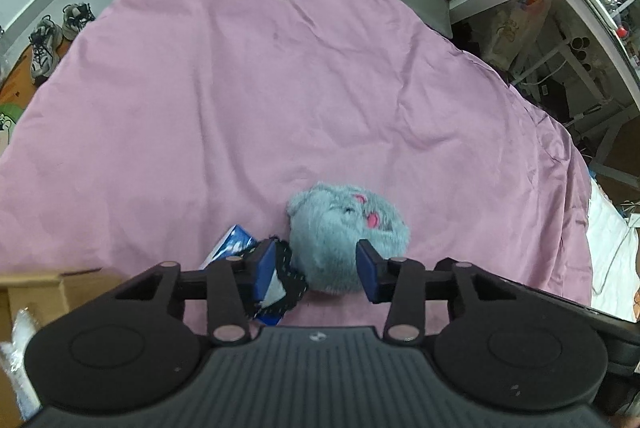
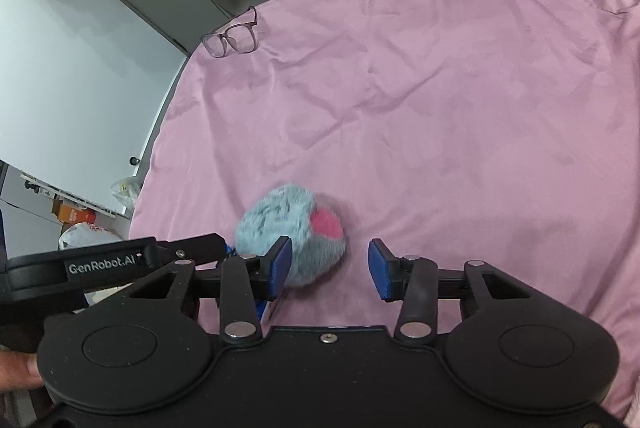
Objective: Organize soft objects
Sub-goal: 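Move the left tool to the grey fluffy plush and grasp it, then carry the grey plush with the left tool over the box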
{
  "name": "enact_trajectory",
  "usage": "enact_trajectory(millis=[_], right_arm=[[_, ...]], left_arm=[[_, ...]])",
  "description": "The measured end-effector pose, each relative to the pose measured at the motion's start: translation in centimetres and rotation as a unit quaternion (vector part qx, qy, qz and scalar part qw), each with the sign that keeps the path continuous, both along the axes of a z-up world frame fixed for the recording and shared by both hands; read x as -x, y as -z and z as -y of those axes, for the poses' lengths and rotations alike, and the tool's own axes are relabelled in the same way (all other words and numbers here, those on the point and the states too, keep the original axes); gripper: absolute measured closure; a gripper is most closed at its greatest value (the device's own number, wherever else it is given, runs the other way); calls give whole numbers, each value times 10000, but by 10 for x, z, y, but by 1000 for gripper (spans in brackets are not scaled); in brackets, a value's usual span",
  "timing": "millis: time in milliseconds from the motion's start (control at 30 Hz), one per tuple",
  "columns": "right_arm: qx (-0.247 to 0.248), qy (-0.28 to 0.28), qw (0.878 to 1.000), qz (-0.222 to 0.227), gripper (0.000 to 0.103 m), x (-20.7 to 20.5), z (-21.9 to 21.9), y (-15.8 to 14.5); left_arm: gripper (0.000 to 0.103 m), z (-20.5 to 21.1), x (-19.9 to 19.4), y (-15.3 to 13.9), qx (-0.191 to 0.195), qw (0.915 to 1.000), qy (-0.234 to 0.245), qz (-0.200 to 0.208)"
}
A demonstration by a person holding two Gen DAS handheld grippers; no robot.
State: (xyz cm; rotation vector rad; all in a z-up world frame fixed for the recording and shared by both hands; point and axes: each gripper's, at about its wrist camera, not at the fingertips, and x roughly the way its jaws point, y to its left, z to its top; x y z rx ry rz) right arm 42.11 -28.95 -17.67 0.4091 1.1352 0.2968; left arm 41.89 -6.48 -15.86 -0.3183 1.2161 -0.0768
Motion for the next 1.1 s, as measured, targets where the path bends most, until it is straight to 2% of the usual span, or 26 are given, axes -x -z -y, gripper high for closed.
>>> enact_trajectory(millis=[367, 433, 567, 633, 667, 767, 1100], right_arm=[[-147, -111, 9994, -296, 65, -33, -13, 24], [-118, -109, 9989, -430, 66, -33, -15, 31], [-123, -86, 9983, -555, 74, -30, -16, 39], [-177, -135, 9980, -586, 86, -29, -16, 40], [-224, -150, 9978, -605, 94, -27, -15, 40], [-186, -201, 9982, -525, 98, -21, -15, 34], [-195, -162, 9994, -249, 99, 5, -2, 3]], left_arm=[[69, 4, -26, 24, 127, 9996, -55, -242], [75, 8, -26, 31, 137, 9994, -9, -312], [80, 12, -25, 41, 247, 9988, -4, -434], [84, 13, -24, 43, 343, 9983, -35, -472], [85, 14, -23, 43, 354, 9982, -38, -481], [87, 22, -19, 37, 227, 9991, 93, -342], [91, 31, 4, 11, 382, 9991, 144, -147]])
